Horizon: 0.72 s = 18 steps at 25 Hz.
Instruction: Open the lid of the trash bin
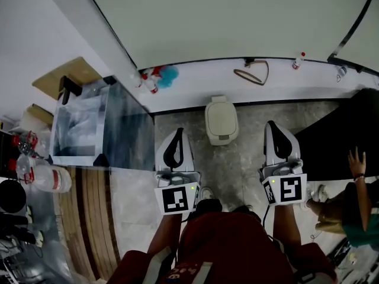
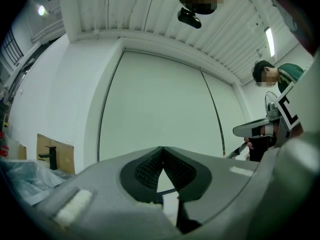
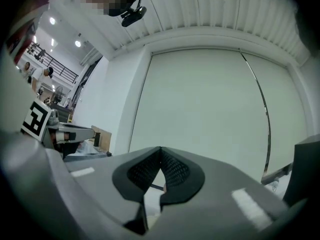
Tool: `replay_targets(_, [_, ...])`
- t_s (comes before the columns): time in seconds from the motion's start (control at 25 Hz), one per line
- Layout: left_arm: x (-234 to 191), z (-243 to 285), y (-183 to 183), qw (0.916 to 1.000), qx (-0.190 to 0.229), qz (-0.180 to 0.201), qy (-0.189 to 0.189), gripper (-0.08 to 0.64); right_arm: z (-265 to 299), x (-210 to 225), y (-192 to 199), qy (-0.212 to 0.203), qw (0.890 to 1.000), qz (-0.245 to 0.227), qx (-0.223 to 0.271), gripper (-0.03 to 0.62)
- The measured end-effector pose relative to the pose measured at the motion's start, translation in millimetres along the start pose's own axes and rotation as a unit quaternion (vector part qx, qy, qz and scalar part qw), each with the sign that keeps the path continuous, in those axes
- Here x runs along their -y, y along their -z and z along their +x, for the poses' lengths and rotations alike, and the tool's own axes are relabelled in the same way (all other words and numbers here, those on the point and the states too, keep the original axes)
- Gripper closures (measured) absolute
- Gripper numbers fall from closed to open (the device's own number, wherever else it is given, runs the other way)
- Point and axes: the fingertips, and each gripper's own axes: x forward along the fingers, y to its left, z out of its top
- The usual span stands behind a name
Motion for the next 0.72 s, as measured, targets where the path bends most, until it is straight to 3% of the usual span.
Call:
replay_targets(0.32, [-37,15,16,0.9998,0.000,-0.009,0.015,0.555,27,-29,10,0.006,1.000,-0.016,-0.024,0.592])
replay_targets(0.72, [-39,36,54,0.9995,-0.015,-0.020,0.018,0.555,56,-34,54,-0.005,0.999,0.002,-0.052,0.592])
